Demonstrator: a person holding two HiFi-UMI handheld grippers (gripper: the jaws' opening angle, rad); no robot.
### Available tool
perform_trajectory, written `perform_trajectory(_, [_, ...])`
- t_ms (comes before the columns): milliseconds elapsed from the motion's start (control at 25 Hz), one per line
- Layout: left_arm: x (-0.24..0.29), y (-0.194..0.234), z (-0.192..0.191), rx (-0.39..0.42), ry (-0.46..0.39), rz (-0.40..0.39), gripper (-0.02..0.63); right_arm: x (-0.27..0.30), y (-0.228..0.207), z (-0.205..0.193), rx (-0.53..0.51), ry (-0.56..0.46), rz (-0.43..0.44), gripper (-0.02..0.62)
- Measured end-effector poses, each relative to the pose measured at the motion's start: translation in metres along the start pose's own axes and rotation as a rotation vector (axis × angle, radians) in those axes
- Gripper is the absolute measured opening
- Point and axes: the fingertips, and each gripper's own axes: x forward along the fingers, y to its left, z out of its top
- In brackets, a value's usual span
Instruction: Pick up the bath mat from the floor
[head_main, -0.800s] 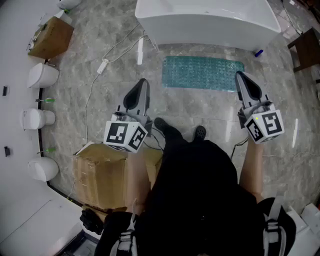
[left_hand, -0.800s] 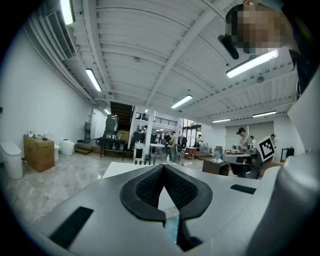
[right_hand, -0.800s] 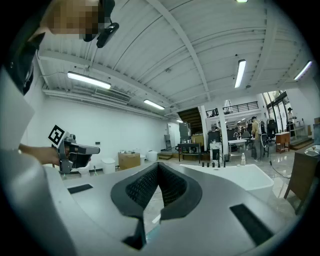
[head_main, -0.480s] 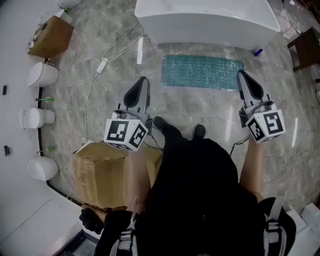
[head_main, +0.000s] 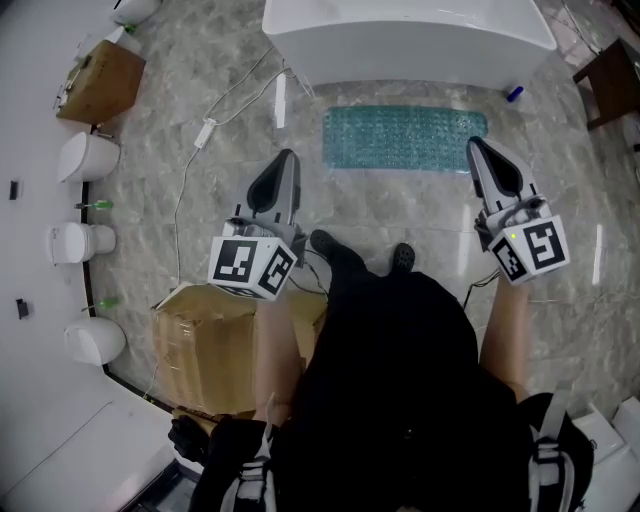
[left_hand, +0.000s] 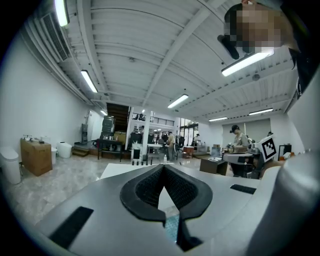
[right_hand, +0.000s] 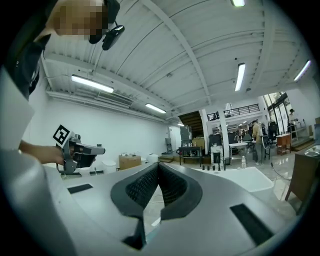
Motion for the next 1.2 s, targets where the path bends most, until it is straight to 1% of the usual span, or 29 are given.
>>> perform_trajectory(120, [0.000, -0.006, 0.001, 0.008, 0.002, 0.018, 0.009, -0.004, -0.007, -0.006, -0.003, 0.015, -0.021, 0.012])
perform_trajectory(320, [-0.007, -0.019, -0.007, -0.001, 0.028, 0.040, 0.009, -0.017, -0.011, -0.014, 0.024, 0.026, 0.002, 0.012])
perform_trajectory(440, [-0.009, -0.025, -0.018, -0.003, 0.045, 0.066, 0.009, -0.022, -0.015, -0.028, 0.049, 0.030, 0.010, 0.012])
perform_trajectory(560, [-0.012, -0.026, -0.025, -0.001, 0.067, 0.075, 0.009, -0.019, -0.013, -0.037, 0.069, 0.034, 0.018, 0.012])
perform_trajectory(680, [-0.014, -0.017, -0.031, -0.007, 0.084, 0.076, 0.009, -0.009, -0.005, -0.042, 0.068, 0.043, 0.028, 0.012])
perform_trajectory(840, [-0.008, -0.004, -0.033, -0.041, 0.093, 0.066, 0.009, 0.000, 0.000, -0.038, 0.060, 0.072, 0.024, 0.012])
perform_trajectory(1040, [0.023, 0.019, -0.039, -0.075, 0.075, 0.035, 0.009, 0.017, -0.012, -0.041, 0.047, 0.109, -0.022, 0.012])
perform_trajectory(1200, [0.052, 0.048, -0.031, -0.084, 0.056, 0.007, 0.009, 0.055, -0.025, -0.033, 0.033, 0.118, -0.054, 0.012])
